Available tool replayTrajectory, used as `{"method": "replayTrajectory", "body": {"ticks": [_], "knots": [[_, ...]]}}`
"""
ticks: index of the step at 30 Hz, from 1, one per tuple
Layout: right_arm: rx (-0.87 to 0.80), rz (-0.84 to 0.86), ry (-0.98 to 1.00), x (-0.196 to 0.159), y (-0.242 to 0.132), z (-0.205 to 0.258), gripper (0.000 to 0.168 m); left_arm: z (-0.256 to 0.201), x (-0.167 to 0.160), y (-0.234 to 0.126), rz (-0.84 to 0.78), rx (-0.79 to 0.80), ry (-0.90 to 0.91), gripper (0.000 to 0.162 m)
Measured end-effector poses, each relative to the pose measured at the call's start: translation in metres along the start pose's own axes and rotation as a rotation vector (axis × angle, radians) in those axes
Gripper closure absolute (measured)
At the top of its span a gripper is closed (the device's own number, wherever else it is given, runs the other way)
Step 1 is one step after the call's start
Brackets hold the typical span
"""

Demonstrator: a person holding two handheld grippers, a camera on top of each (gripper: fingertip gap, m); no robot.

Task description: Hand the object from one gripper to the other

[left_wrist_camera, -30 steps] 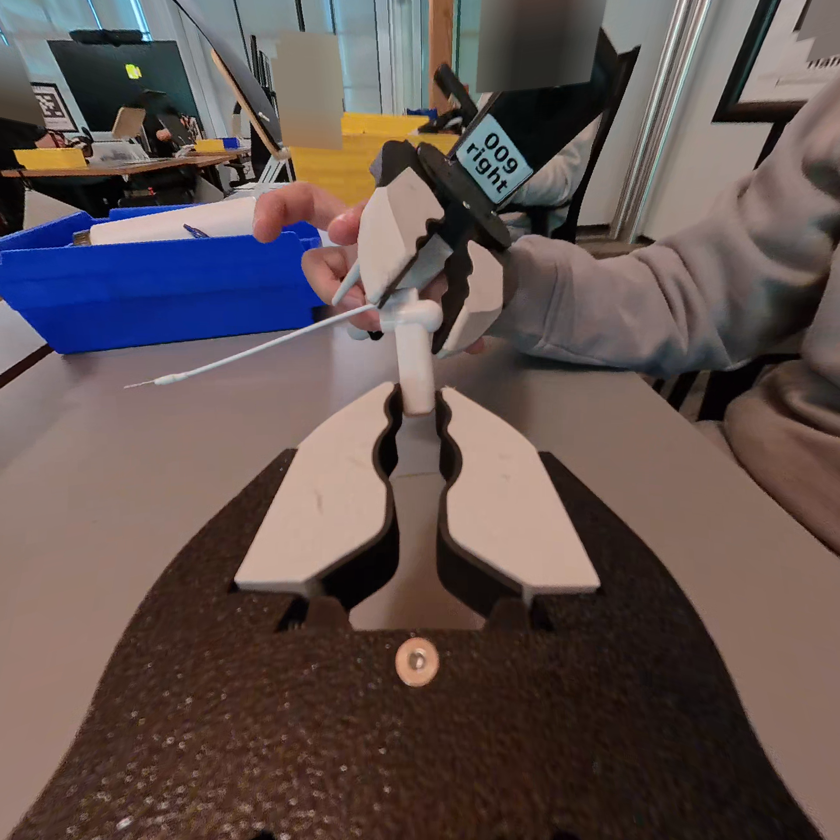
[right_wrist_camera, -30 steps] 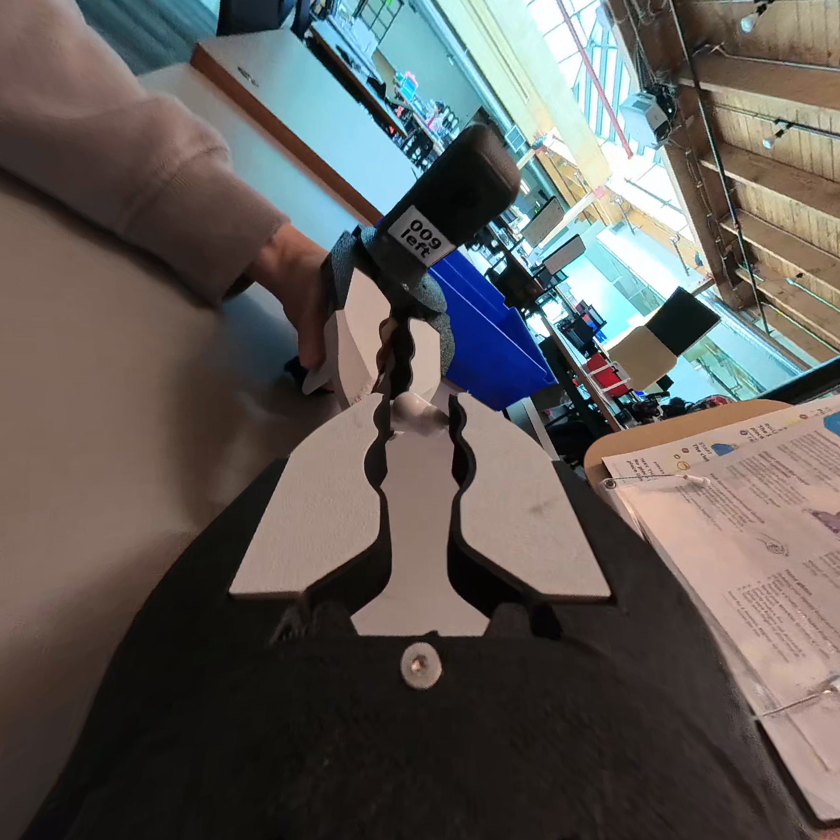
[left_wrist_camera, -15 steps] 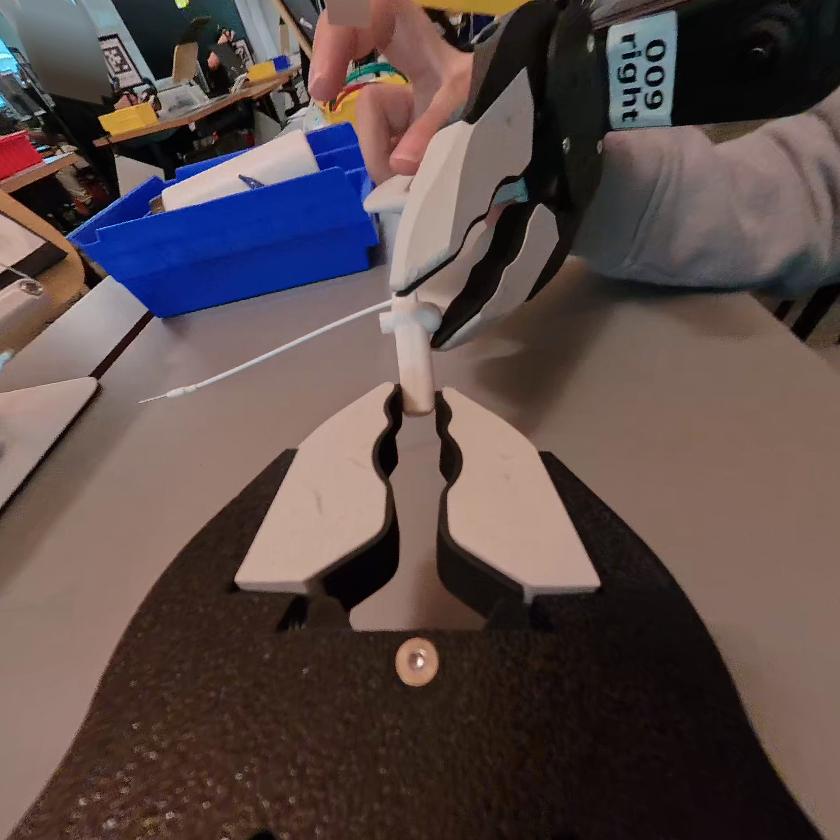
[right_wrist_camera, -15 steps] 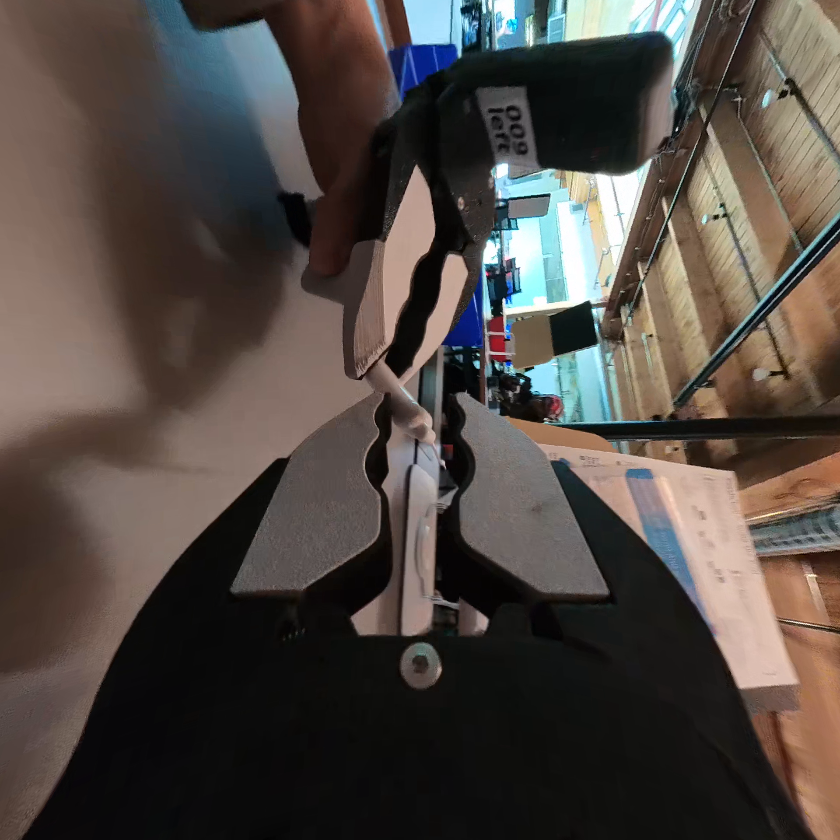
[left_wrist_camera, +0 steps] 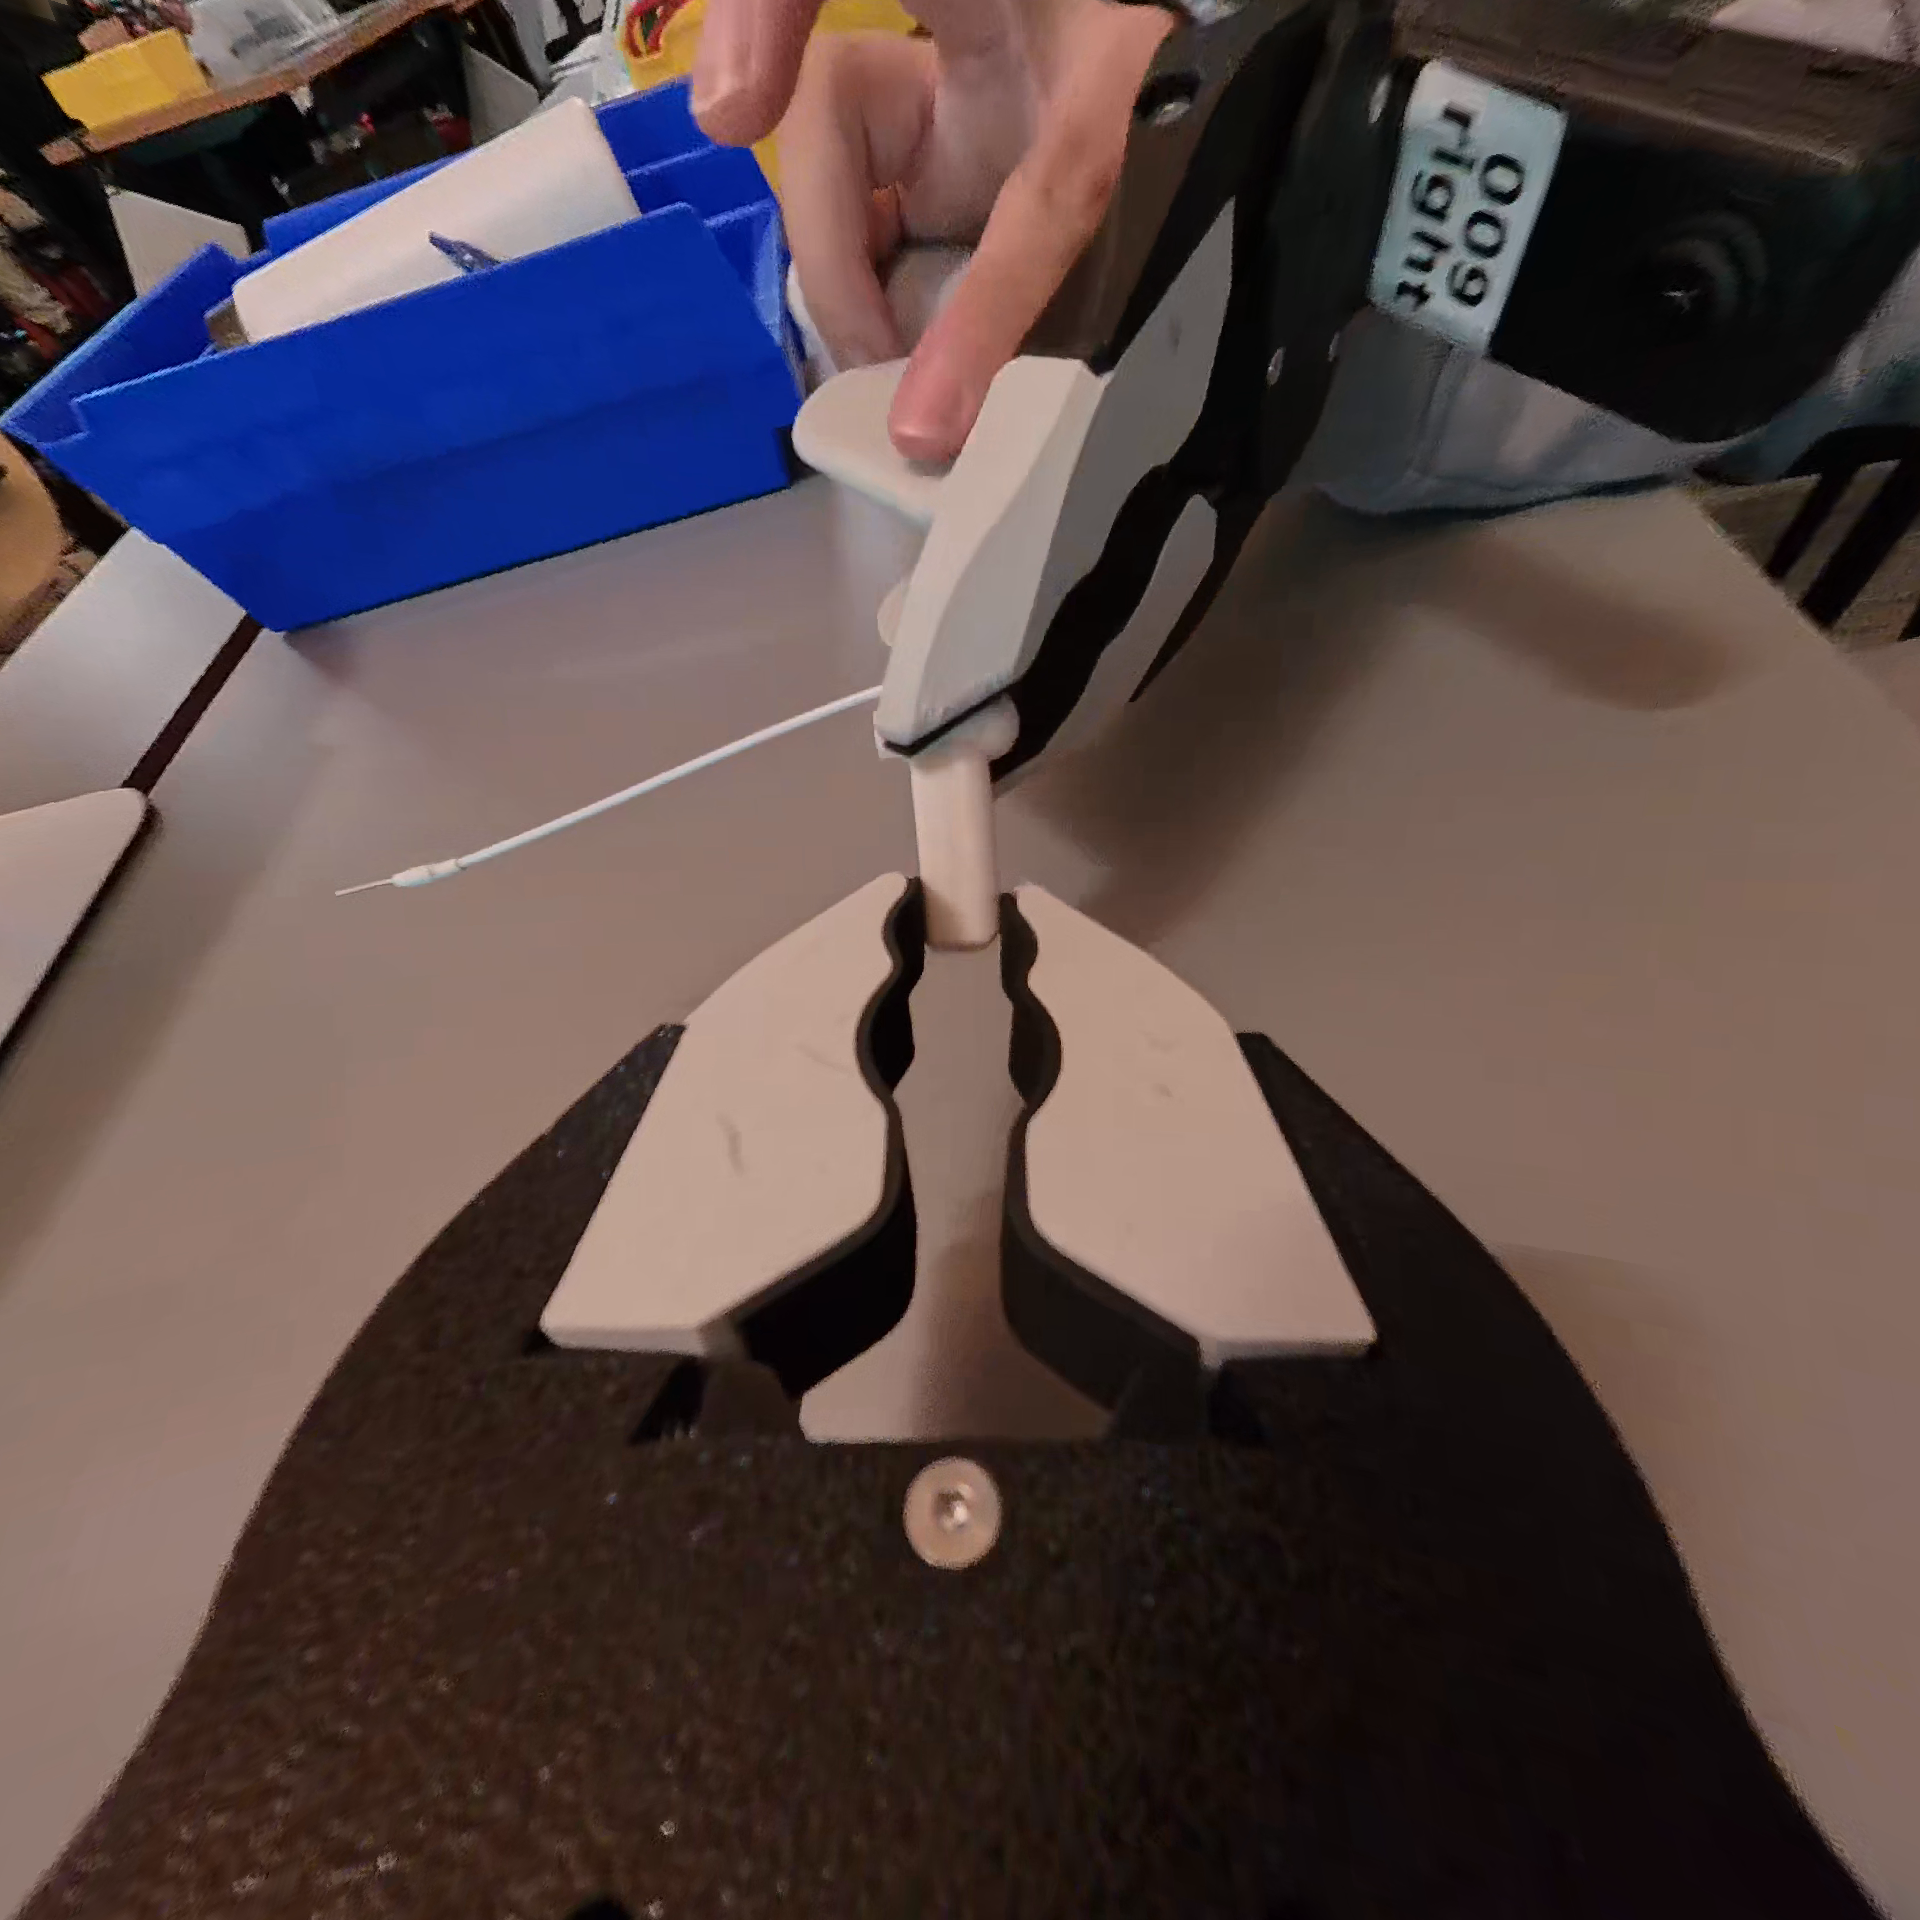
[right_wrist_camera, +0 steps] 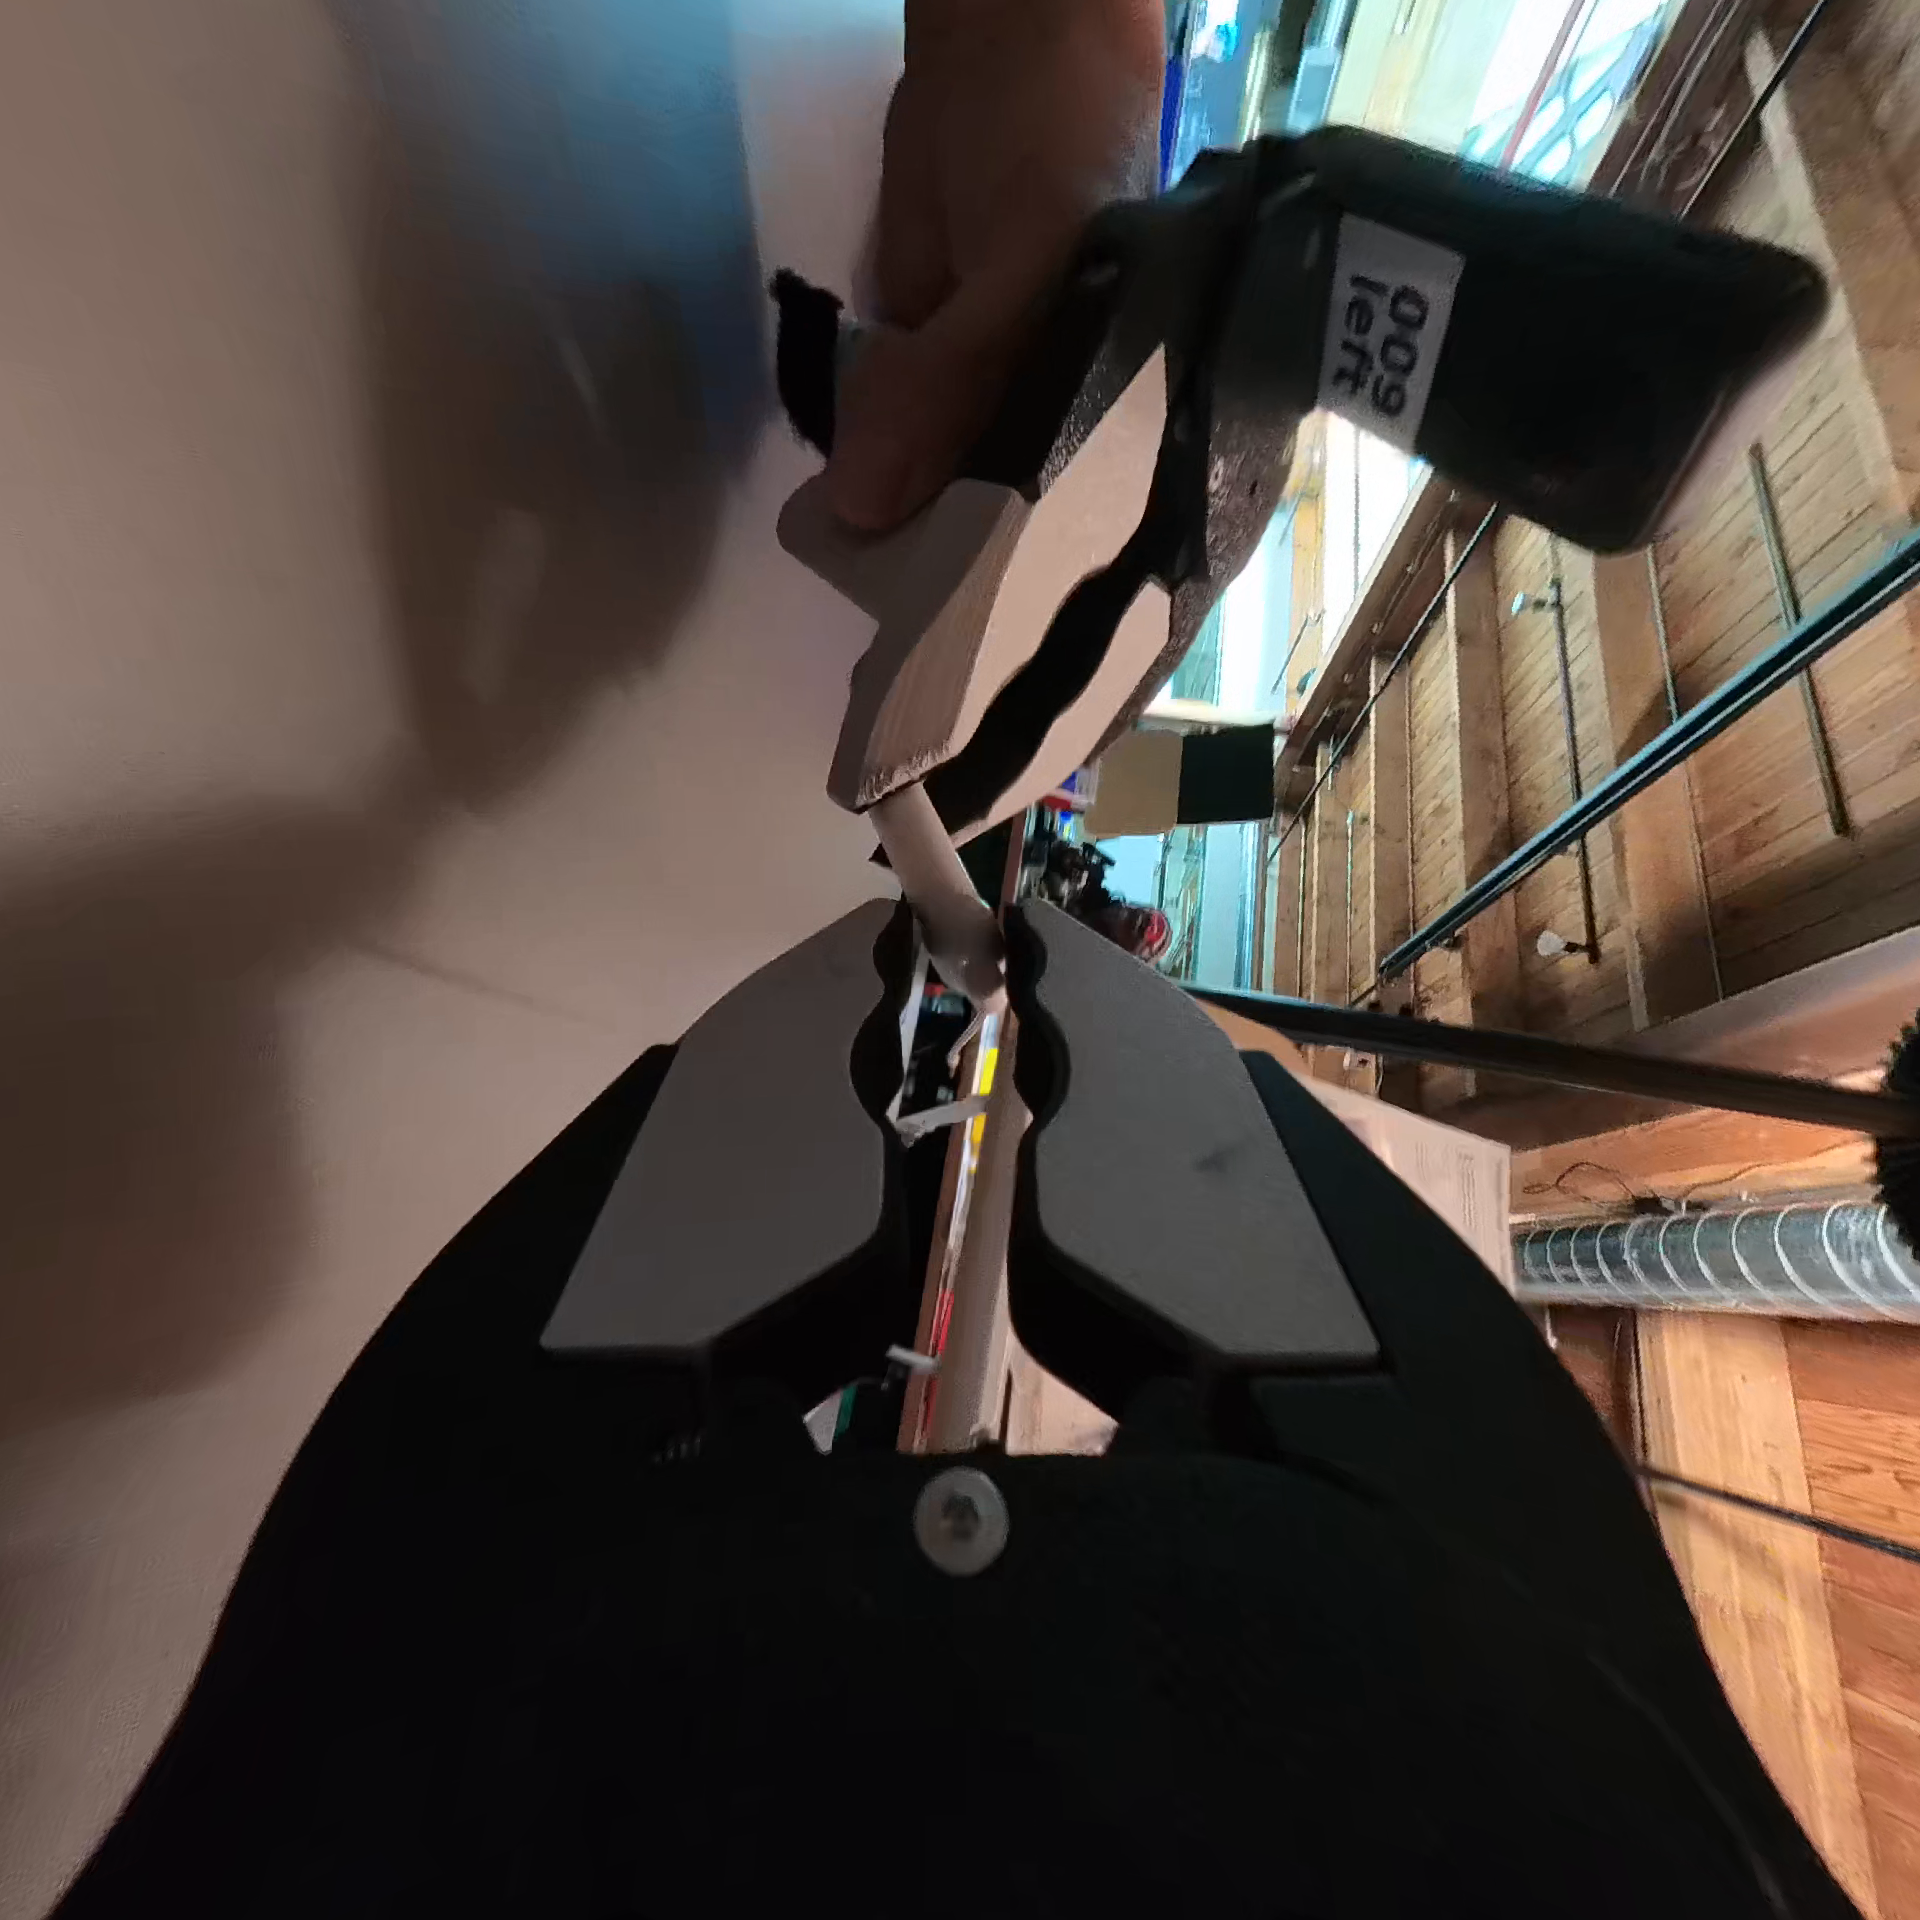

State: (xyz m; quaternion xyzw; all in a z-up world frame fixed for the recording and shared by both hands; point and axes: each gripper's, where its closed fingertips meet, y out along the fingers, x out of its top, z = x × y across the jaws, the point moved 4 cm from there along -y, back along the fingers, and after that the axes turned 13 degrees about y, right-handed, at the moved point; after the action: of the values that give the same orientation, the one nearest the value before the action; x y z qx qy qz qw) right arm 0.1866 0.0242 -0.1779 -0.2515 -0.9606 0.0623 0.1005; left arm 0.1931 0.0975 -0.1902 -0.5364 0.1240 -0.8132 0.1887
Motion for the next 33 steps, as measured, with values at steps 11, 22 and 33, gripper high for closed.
{"method": "replayTrajectory", "body": {"ticks": [11, 22, 33], "knots": [[-0.119, 0.193, 0.490, -0.026, 0.004, -0.025, 0.155, 0.031, 0.020, -0.003, 0.141, 0.597, 0.509, 0.129], [-0.071, 0.081, 0.780, -0.028, -0.007, -0.033, 0.155, 0.035, 0.032, 0.008, 0.450, 0.865, 1.100, 0.140], [-0.295, -0.017, 0.503, -0.031, -0.026, -0.051, 0.126, 0.042, 0.033, -0.004, 0.248, 0.769, 0.595, 0.147]]}}
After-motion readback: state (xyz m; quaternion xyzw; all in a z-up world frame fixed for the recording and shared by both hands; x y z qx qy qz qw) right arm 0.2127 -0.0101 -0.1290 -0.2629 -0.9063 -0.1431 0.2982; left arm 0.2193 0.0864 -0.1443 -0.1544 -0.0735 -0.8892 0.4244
